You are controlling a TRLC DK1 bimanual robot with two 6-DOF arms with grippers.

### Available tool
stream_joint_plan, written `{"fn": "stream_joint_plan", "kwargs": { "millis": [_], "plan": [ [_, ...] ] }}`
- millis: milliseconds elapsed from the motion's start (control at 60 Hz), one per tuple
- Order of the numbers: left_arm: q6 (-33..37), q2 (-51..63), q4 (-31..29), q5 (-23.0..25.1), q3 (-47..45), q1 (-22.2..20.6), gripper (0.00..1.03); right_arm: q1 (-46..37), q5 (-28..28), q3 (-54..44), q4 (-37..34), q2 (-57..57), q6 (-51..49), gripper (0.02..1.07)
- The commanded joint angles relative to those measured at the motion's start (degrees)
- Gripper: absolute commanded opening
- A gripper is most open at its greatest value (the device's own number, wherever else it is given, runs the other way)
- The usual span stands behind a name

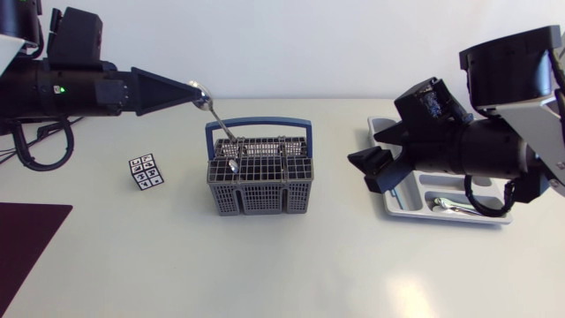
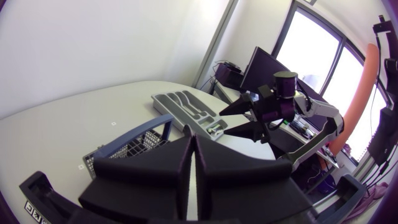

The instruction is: Transfer all utensils from the basket to the drawer tray.

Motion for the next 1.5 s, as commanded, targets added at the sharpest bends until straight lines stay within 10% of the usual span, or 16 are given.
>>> {"fn": "stream_joint_plan", "kwargs": {
  "millis": [0, 317, 1150, 1483],
  "plan": [
    [-0.67, -0.35, 0.22, 1.42, -2.23, -2.97, 0.03, -0.17, -3.17, -1.80, 0.50, 0.16, -1.66, 0.85],
    [2.32, 1.76, -1.45, 1.42, -3.28, -11.23, 0.03, 4.22, -16.00, -1.89, 2.44, 1.66, -4.03, 0.85],
    [11.72, 5.89, -10.42, 6.08, -2.14, -20.55, 0.03, 11.43, -27.42, -2.94, 6.22, 7.02, -7.81, 0.84],
    [12.69, 5.98, -11.12, 6.08, -2.05, -20.37, 0.03, 12.14, -28.13, -3.91, 6.13, 5.26, -7.90, 0.28]
  ]
}}
